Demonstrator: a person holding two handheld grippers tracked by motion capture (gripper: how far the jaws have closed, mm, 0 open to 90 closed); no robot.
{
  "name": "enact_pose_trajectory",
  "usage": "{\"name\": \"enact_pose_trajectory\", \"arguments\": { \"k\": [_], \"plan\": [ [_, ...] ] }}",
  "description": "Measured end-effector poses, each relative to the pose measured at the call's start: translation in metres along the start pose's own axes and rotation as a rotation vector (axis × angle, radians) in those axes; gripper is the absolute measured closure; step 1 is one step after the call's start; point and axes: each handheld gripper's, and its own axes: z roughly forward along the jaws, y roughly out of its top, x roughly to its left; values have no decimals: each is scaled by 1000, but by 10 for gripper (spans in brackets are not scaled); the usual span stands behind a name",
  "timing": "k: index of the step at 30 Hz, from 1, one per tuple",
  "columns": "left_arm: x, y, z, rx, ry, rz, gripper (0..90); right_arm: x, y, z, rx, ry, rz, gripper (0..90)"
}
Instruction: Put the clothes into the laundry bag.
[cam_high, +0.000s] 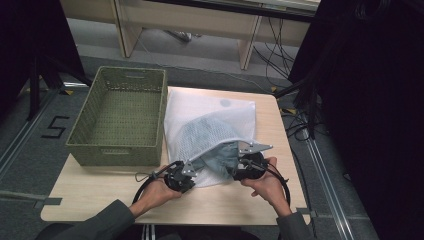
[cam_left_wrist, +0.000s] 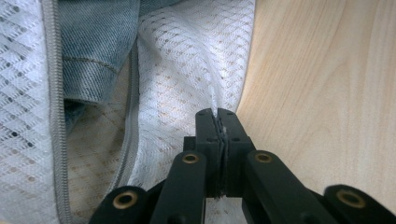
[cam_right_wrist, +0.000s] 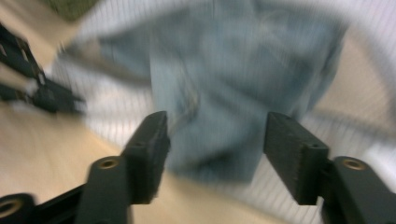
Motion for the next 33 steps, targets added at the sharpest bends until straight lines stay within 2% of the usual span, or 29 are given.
{"name": "enact_pose_trajectory", "arguments": {
  "k": [1, 2, 3, 4, 5, 9, 10, 11, 13, 14, 15, 17, 19, 20, 21, 22, 24, 26, 27, 28, 29, 30, 31, 32, 33],
  "plan": [
    [0, 0, 0, 0, -1, -1, 873, 0, -3, 4, 22, 10, -2, 387],
    [1, 0, 0, 4, -3, 6, 871, -1, -5, 9, 19, 20, -22, 374],
    [1, 0, -1, 10, -5, 13, 870, 1, -6, 15, 31, 27, -9, 371],
    [1, 0, -1, 14, -8, 20, 869, 3, -6, 22, 19, 42, -17, 389],
    [1, 0, 0, 14, -13, 10, 870, 6, -6, 28, 27, 55, -22, 452],
    [1, 1, -1, 15, -10, 30, 872, 24, 5, 47, 30, 40, -115, 743],
    [1, 1, 0, 14, -12, 30, 873, 28, 9, 52, 11, 38, -159, 781],
    [1, 1, -1, 18, -17, 30, 873, 32, 12, 57, 13, 32, -183, 797],
    [-1, 2, 0, 8, -10, 26, 874, 37, 20, 68, -12, 6, -189, 814],
    [0, 2, 0, 15, -13, 36, 876, 40, 24, 72, -6, 2, -167, 818],
    [0, 2, 0, 11, -18, 23, 876, 40, 29, 77, -23, -9, -162, 820],
    [3, 2, 0, 22, -26, 47, 877, 42, 39, 89, -53, -55, -136, 821],
    [0, 2, -1, 26, -17, 30, 879, 41, 48, 101, -81, -107, -138, 820],
    [0, 1, -1, 28, -23, 39, 879, 39, 51, 105, -78, -109, -111, 819],
    [-1, 1, -2, 30, -23, 38, 879, 36, 52, 111, -105, -134, -102, 817],
    [0, 1, -2, 29, -22, 52, 880, 32, 52, 113, -90, -137, -94, 813],
    [0, 0, -2, 19, -23, 32, 881, 24, 51, 113, -106, -142, -77, 799],
    [0, -1, -4, 33, -31, 36, 882, 17, 49, 107, -124, -109, -78, 768],
    [0, -1, -5, 37, -35, 32, 883, 16, 49, 104, -120, -80, -49, 732],
    [0, -2, -5, 23, -34, 23, 883, 14, 48, 100, -111, -63, -50, 691],
    [1, -3, -7, 45, -36, 35, 883, 14, 46, 97, -115, -54, -30, 640],
    [0, -5, -8, 44, -36, 24, 882, 11, 46, 93, -97, -40, -22, 583],
    [1, -6, -10, 53, -31, 33, 882, 10, 45, 88, -73, -4, -4, 537],
    [2, -8, -11, 58, -44, 27, 882, 10, 44, 85, -82, 24, 5, 514],
    [3, -10, -13, 65, -40, 23, 883, 9, 42, 79, -86, 44, -4, 493]
  ]
}}
